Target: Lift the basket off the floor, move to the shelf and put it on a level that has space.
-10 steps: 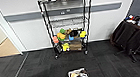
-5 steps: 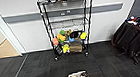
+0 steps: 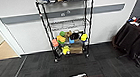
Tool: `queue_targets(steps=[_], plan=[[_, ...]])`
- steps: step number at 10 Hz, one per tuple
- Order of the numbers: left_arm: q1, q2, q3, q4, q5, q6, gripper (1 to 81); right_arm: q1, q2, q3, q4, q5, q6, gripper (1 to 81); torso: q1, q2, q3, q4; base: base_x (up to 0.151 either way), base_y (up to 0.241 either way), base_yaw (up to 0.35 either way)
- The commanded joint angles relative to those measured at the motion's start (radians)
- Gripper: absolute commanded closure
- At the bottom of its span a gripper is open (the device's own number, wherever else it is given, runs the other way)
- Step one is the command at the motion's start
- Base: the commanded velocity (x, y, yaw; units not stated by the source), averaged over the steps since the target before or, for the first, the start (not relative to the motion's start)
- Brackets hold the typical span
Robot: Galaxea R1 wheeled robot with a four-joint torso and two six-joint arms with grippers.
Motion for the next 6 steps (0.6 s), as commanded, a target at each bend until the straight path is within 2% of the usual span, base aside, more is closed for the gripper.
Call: queue_targets(steps=[1, 6], plan=[[-0.047, -0.025, 0.013, 0.010, 0.046, 0.002, 1.0, 0.046, -0.026, 0.015, -0.011, -0.049, 0.002, 1.0, 0.000, 0.000, 0.000, 0.000, 0.122, 0.000, 0.000], [-0.046, -0.023, 0.013, 0.010, 0.048, 0.002, 1.0, 0.041, -0.026, 0.012, -0.011, -0.049, 0.002, 1.0, 0.000, 0.000, 0.000, 0.000, 0.123, 0.000, 0.000]])
